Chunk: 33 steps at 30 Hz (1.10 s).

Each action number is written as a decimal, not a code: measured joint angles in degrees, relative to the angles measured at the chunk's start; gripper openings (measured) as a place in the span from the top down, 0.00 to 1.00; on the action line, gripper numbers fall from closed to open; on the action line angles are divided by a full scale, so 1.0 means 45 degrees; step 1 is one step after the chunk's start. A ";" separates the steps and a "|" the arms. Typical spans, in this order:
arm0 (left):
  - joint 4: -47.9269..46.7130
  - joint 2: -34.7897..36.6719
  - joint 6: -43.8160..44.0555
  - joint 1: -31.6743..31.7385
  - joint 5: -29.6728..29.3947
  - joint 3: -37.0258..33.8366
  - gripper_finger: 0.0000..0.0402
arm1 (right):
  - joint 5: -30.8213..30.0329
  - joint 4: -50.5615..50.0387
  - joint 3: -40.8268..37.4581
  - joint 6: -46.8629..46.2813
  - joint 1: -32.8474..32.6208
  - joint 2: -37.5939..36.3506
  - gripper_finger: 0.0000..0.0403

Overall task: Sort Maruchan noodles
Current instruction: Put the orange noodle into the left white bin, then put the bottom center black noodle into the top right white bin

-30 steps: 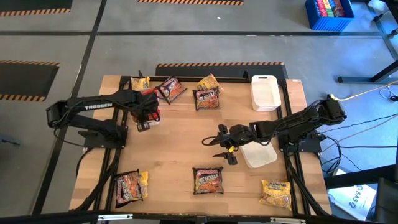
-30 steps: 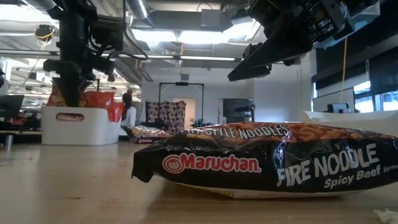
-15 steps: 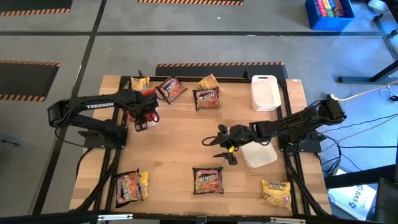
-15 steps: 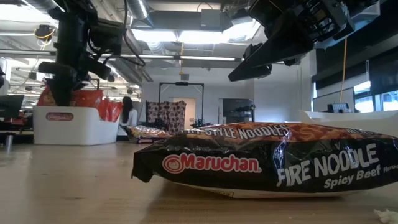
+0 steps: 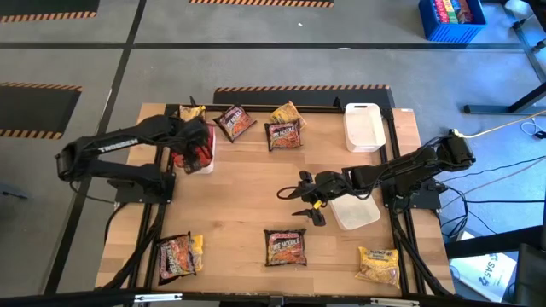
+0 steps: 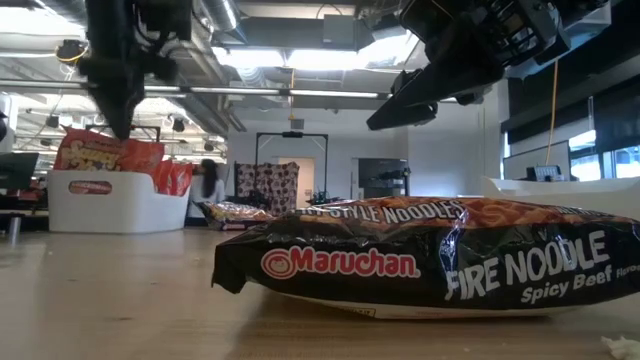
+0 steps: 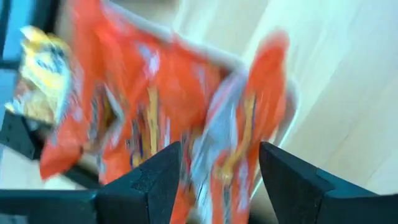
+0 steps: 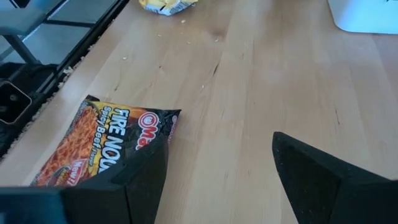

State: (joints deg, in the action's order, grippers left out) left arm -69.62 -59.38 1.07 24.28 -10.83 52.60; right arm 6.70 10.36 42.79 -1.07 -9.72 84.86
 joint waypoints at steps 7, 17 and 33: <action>0.4741 0.0527 0.2422 -0.1330 0.1959 -0.0055 0.48 | -0.0199 -0.0071 0.0100 -0.0453 -0.0007 0.0000 0.33; 1.1307 -0.0277 0.3712 -0.5989 0.2394 -0.2038 0.48 | -0.0261 -0.0732 0.0110 -0.1530 -0.0974 0.0000 0.33; 1.7088 -0.5027 0.4585 -1.0379 -0.0544 -0.2603 0.48 | -0.0583 -0.1256 0.0129 -0.6103 -0.2722 0.0113 0.33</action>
State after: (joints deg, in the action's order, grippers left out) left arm 7.28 -82.00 21.70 -22.42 -13.27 40.89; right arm 4.08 4.71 43.37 -28.53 -21.96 85.37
